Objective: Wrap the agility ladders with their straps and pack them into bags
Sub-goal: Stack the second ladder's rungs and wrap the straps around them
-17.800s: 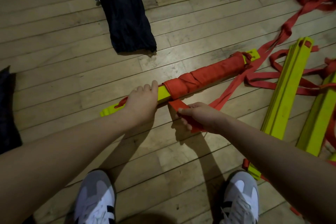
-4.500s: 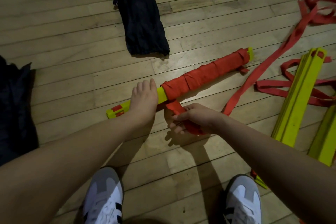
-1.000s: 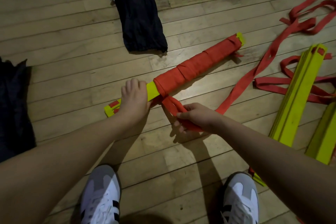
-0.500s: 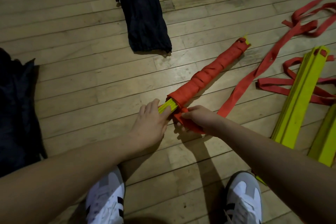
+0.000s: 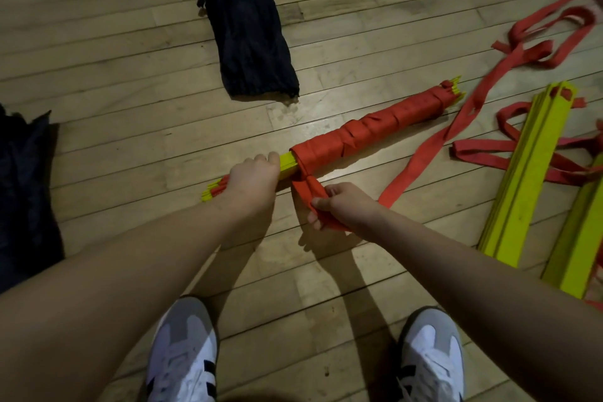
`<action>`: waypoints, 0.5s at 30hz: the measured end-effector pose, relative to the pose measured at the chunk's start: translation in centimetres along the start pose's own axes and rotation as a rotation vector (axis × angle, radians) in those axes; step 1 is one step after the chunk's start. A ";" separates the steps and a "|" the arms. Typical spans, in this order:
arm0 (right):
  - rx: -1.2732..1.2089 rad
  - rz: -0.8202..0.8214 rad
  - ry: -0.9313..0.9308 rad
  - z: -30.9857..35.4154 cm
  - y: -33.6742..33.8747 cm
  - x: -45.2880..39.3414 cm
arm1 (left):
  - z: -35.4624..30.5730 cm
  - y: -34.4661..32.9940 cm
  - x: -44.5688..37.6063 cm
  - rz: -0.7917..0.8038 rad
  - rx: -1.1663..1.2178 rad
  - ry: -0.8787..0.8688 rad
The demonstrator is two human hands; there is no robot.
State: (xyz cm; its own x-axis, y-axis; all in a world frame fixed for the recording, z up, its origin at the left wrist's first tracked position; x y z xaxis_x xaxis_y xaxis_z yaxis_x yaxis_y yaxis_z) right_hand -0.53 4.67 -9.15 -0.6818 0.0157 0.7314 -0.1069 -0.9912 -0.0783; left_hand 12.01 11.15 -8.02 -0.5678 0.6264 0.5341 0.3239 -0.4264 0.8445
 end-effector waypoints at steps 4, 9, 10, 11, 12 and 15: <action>-0.032 0.086 -0.043 -0.6 -0.5 0.3 | 0.5 1.1 -1.3 -0.001 -0.009 0.024; -0.128 0.112 -0.091 -2.2 -0.6 1.1 | -0.5 1.3 0.2 -0.153 -0.179 -0.111; -0.136 0.103 -0.093 -2.4 -0.5 1.2 | -0.8 0.9 0.9 -0.212 -0.198 -0.167; -0.146 0.091 -0.092 -2.5 -0.2 1.3 | -1.4 0.3 1.7 -0.262 -0.224 -0.225; -0.153 0.078 -0.090 -2.5 0.1 1.3 | -1.9 -0.5 2.4 -0.284 -0.249 -0.276; -0.134 0.060 -0.098 -2.7 0.5 1.5 | -2.3 -2.4 3.2 -0.264 -0.206 -0.288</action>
State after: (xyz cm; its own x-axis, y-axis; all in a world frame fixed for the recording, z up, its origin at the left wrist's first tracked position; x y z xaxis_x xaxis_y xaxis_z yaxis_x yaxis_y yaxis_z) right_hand -3.52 4.60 -9.94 -0.6165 -0.0622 0.7849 -0.1685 -0.9633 -0.2087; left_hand 7.69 12.68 -8.47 -0.3671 0.8752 0.3149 0.0223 -0.3302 0.9436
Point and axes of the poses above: each hand's wrist, its own x-axis away from the middle knuckle, its own y-axis out of the back of the hand, z = x × y, the point moved 9 cm from there along -x, towards the middle knuckle, and after that the axes turned 12 degrees about z, right-handed, at the moved point
